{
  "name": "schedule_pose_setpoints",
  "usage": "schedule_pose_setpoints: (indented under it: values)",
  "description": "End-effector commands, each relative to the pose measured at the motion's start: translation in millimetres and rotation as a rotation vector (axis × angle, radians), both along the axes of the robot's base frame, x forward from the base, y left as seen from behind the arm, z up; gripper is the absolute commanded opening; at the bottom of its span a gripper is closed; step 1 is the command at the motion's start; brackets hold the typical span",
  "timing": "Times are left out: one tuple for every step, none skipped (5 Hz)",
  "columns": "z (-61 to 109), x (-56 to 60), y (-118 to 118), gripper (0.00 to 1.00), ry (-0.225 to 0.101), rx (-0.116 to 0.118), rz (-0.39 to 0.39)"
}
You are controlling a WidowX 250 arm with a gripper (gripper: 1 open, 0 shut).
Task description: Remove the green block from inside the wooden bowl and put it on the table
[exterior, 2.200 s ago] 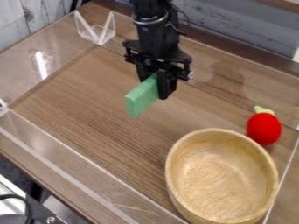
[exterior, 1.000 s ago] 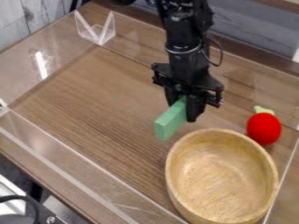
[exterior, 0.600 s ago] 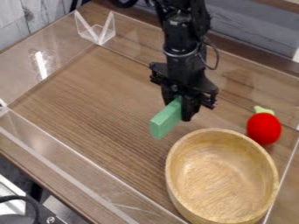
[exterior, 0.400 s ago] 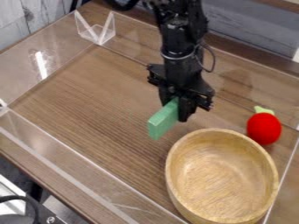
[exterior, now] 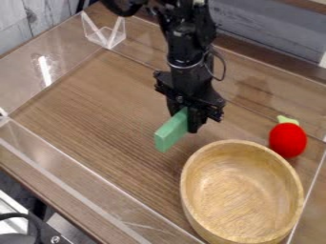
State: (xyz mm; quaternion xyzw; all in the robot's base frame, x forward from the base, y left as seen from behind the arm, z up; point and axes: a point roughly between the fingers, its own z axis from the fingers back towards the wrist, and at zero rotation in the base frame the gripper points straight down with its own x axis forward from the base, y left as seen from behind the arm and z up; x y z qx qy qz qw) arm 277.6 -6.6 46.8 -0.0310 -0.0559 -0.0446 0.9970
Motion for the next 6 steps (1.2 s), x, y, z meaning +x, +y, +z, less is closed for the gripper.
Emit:
schedule_pose_setpoints:
  values:
    - [5.1,4.9,4,0.00,-0.044,0.005,0.011]
    - [5.6,5.3,4,0.00,-0.058,0.003,0.025]
    - [3.9,6.9,10,1.00,-0.066,0.007,0.036]
    - [2.1,8.0,15,1.00,-0.073,0.012,0.045]
    - [9.1,3.5,19,1.00,-0.063,-0.012,0.056]
    - [19.0,-1.8,26,1.00,-0.055,-0.034,0.067]
